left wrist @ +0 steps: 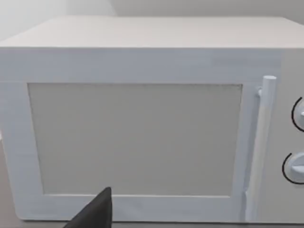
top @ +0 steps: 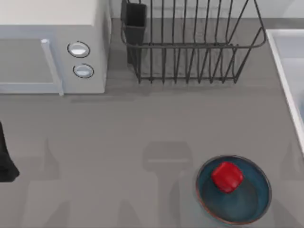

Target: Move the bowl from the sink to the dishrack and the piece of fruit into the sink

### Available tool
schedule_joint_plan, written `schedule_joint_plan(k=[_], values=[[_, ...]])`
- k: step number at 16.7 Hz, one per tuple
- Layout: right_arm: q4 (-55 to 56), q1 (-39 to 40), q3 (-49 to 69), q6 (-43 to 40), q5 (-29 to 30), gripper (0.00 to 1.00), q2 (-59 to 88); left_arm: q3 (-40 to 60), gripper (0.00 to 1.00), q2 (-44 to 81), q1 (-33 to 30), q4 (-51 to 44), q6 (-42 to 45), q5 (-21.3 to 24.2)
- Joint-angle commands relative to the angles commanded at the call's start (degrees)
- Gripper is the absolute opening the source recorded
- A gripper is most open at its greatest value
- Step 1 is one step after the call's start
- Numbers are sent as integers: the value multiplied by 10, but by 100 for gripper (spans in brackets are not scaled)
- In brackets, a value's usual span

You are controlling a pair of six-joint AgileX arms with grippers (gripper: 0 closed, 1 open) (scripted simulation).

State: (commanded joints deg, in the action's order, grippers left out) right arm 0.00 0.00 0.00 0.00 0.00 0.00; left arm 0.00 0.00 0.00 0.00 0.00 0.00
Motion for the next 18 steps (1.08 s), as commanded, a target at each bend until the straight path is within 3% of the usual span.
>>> schedule_joint_plan(k=[4, 8, 18], values=[[-7, -3, 16, -4, 1, 100, 15, 0, 100, 0, 0, 0, 0, 0], [-50, -19, 119, -26, 5, 100, 120, 0, 100, 0, 0, 0, 0, 0], [-284, -92, 621, -119, 7, 100, 720, 0, 100, 0, 0, 0, 0, 0]])
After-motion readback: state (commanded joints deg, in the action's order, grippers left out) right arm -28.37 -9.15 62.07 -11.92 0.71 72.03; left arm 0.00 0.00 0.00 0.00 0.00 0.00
